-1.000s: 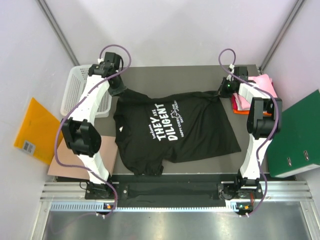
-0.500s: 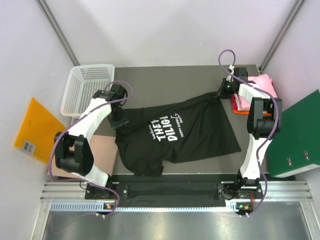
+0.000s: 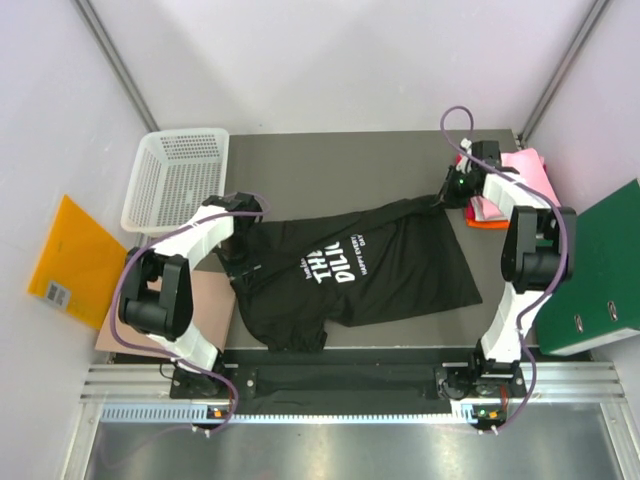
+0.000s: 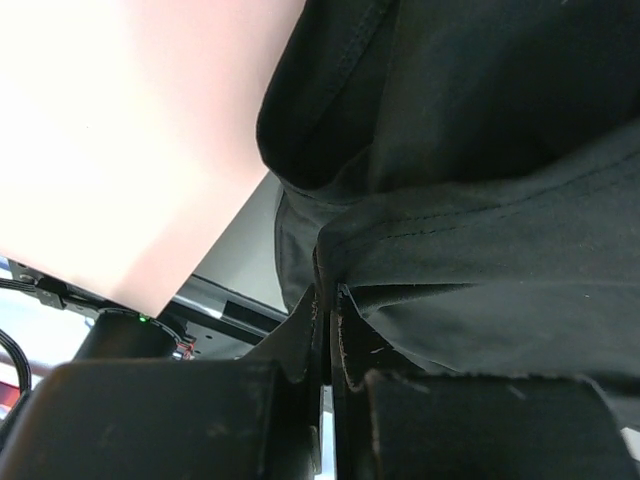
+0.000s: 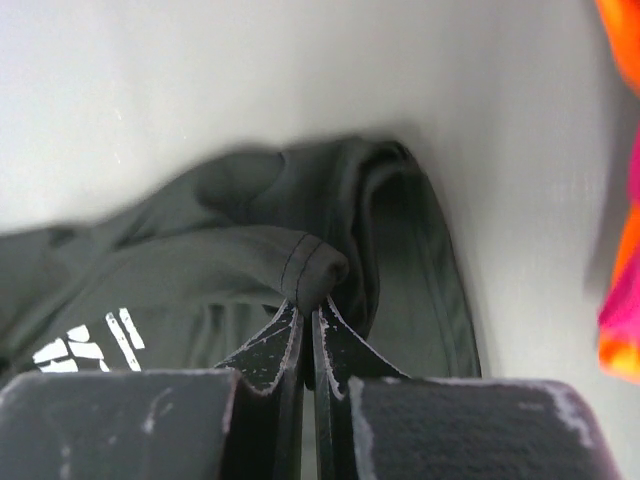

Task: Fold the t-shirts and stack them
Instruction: Fold the flattened tshirt in 1/3 of the way

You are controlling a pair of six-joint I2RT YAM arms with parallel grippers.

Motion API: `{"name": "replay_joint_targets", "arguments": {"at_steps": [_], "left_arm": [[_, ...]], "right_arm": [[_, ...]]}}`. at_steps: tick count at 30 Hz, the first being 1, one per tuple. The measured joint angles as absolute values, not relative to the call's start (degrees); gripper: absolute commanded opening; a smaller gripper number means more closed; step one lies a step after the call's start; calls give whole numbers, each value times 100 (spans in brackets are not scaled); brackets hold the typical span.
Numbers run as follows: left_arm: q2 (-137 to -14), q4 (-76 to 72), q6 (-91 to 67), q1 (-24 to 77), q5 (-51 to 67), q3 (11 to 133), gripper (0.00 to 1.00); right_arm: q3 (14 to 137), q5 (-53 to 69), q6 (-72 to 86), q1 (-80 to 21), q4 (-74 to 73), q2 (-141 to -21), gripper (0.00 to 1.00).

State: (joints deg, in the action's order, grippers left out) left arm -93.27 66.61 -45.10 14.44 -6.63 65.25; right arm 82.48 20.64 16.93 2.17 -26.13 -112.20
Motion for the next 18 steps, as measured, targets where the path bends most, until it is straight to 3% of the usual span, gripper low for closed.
{"name": "replay_joint_targets", "arguments": {"at_steps": [5,8,9,10,11,12,14,15,18], "left_arm": [[-9297,6648,-4644,1505,-725,6519,0],[-9161,6650,-4705,1511,-794,6536,0],[-9137,6648,-4720,1514,-803,6536,0],[-9126,6650,-4740,1522,-808,6534,0],[-9126,6648,-4770,1531,-816,6521,1],[-9131,6619,-4797,1551,-821,6475,42],[-9161,6624,-4814,1610,-816,6372,90],[-9194,6652,-4812,1662,-814,6333,99],[-9279,6759,-4862,1907,-913,6351,99]], "right_arm": [[7636,1979,1597,255,-2698,-10827,0],[7205,1876,1538,270,-2779,-10674,8],[7133,1839,1522,270,-2810,-10663,36],[7076,1804,1503,270,-2867,-10656,98],[7039,1778,1498,270,-2945,-10659,100],[7015,1761,1457,272,-3046,-10659,100],[7089,1841,1406,261,-3135,-10613,100],[7105,1855,1385,257,-3135,-10591,99],[7091,1820,1323,281,-3223,-10569,100]]}}
